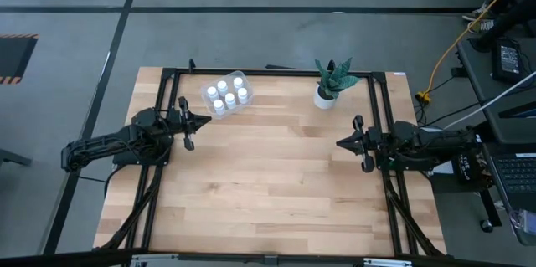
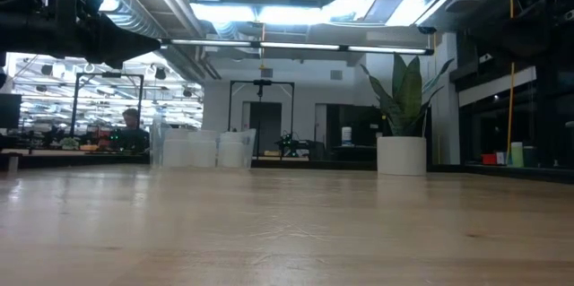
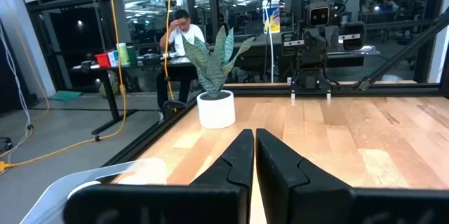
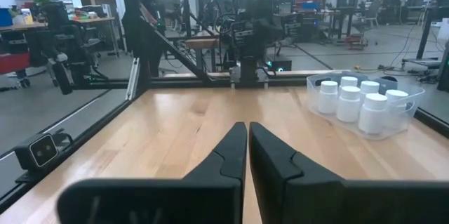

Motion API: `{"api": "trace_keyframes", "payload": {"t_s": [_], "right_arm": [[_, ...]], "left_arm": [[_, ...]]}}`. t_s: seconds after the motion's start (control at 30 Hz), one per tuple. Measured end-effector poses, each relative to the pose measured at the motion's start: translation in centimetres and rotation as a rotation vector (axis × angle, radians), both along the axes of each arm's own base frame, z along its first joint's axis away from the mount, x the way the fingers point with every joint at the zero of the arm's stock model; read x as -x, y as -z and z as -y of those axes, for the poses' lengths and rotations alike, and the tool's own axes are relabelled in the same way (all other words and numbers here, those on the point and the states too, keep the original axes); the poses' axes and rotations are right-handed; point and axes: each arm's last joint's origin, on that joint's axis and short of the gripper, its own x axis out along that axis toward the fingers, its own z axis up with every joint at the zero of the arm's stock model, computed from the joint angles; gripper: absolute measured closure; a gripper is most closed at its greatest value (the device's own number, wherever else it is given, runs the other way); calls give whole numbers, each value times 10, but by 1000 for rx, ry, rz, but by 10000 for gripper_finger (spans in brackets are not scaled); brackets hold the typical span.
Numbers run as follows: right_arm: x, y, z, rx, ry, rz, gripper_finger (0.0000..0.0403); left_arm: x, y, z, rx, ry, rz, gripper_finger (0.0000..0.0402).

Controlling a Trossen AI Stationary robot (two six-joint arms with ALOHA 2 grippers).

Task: Pick and place pill bottles into a basket
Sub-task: Return to Home Position

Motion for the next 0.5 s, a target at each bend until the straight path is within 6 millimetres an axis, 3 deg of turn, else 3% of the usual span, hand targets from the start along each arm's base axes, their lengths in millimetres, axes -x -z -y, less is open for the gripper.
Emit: {"api": "trace_keyframes", "payload": {"t_s": [0.5], "right_arm": [[0, 0, 0, 0, 0, 0, 381]], "left_arm": [[0, 0, 0, 0, 0, 0, 389]]}}
